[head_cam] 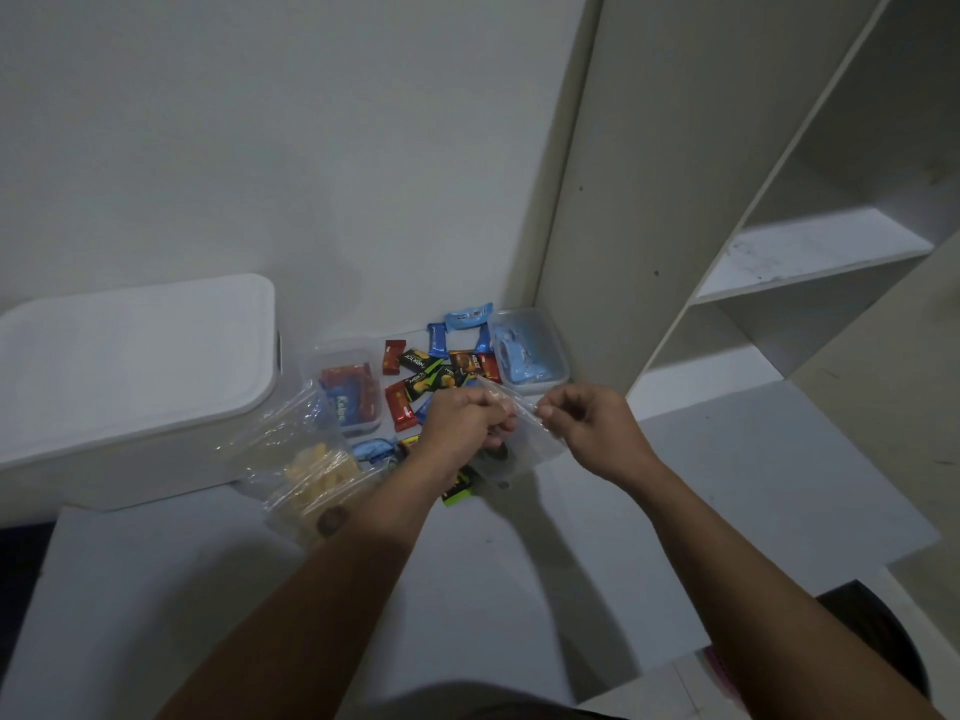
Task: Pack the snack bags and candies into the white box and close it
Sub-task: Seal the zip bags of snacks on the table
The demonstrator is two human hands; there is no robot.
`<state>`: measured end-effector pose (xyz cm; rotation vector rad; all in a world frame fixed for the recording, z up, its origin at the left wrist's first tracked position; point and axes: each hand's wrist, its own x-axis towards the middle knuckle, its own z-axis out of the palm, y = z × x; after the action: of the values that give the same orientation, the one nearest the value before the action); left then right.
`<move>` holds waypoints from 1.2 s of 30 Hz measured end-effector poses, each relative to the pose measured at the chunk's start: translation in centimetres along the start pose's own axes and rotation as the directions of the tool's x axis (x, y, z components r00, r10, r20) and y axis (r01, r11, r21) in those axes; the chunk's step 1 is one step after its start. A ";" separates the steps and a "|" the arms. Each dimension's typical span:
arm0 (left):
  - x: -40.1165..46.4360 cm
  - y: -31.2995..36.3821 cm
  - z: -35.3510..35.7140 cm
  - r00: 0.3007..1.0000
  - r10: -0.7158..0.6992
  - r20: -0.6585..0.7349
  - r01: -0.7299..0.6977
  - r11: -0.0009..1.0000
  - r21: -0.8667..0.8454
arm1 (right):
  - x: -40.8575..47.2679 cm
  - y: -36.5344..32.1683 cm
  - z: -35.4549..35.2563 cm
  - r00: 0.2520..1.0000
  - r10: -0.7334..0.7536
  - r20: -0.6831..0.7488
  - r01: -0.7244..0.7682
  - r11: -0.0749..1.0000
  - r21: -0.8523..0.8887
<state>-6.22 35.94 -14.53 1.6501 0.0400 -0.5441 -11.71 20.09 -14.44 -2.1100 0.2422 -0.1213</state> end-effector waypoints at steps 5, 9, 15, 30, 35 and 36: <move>0.0 0.1 -0.3 0.997 -0.072 -0.038 0.071 0.997 -0.043 | -0.2 -0.2 0.6 0.999 -0.046 0.025 0.048 0.997 -0.065; 0.9 0.0 -0.7 0.968 -0.186 -0.170 0.168 0.979 -0.112 | -0.6 -0.4 0.7 0.990 -0.130 0.051 0.137 0.976 -0.167; 1.5 -0.3 -0.9 0.955 -0.214 -0.205 0.193 0.974 -0.118 | -0.4 -0.5 0.8 0.988 -0.142 0.060 0.151 0.967 -0.203; -0.7 -1.1 -2.2 0.964 0.030 -0.263 -0.028 1.000 0.011 | -0.6 -0.3 1.2 0.959 -0.272 0.077 0.283 0.919 -0.274; -0.8 -1.1 -2.6 0.960 0.017 -0.279 -0.022 1.000 -0.013 | 0.0 -0.8 1.1 0.931 -0.302 0.205 0.356 0.876 -0.325; -0.7 -1.2 -2.7 0.958 0.022 -0.286 -0.027 1.000 -0.014 | 0.1 -0.9 1.1 0.930 -0.303 0.209 0.359 0.872 -0.333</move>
<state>-6.39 38.94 -15.23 1.6988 0.2368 -0.2814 -11.31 21.43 -14.21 -2.5070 -0.2124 -0.1260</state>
